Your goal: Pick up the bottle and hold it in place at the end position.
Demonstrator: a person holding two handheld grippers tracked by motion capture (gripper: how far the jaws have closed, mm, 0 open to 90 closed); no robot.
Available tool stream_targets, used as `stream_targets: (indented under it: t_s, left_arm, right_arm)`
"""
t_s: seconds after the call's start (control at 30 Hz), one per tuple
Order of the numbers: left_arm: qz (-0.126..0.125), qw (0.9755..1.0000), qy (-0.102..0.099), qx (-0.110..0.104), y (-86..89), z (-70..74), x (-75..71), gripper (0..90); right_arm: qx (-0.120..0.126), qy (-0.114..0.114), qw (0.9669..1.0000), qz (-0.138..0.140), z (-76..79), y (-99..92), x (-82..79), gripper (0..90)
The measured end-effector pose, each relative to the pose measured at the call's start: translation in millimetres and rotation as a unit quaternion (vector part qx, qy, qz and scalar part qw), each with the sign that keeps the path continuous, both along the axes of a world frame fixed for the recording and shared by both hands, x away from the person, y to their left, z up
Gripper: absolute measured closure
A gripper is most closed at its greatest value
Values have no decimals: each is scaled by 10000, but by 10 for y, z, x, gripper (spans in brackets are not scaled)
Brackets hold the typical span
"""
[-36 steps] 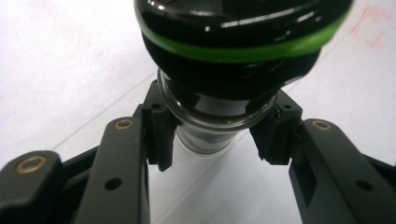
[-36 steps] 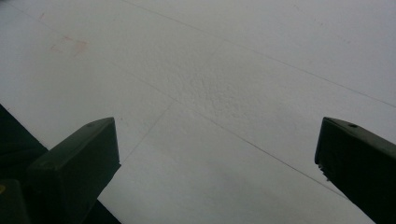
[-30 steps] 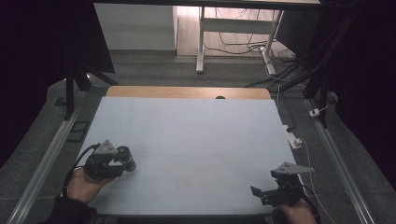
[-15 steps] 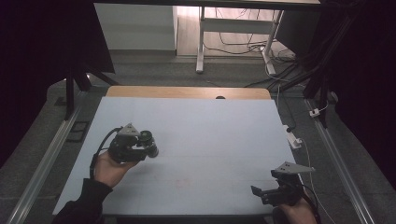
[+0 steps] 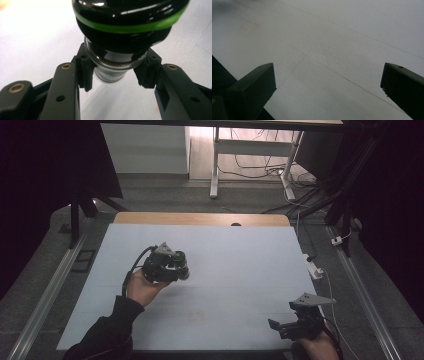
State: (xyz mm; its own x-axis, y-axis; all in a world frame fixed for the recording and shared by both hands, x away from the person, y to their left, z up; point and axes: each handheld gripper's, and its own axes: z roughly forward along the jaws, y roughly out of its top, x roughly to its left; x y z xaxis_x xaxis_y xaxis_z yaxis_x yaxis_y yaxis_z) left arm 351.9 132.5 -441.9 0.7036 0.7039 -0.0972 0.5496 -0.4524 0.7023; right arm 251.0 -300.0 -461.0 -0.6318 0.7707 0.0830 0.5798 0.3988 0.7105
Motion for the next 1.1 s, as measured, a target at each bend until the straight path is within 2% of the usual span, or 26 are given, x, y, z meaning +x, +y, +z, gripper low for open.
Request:
stream_targets:
  t_s: [0.2,0.43,0.53,0.8,0.87,1.1]
  left_arm:
    - [-79,10000,31,-1,-155,-32,155,535]
    - [-95,9999,77,43,-312,-144,286,535]
    - [-117,9998,132,10,-365,-192,323,534]
    - [-217,9996,98,167,-523,-306,429,534]
    - [-202,9995,80,241,-544,-335,439,534]
    - [-168,9995,93,253,-556,-443,460,534]
  right_arm:
    - [18,23,10000,-7,-3,-4,5,0]
    - [-50,19,10000,61,-3,24,13,0]
    - [-93,-5,9999,103,-1,38,9,0]
    - [-168,2,9998,107,-5,48,0,0]
    - [-190,1,9998,98,-6,50,-1,0]
    - [-247,20,9996,108,-11,63,-2,0]
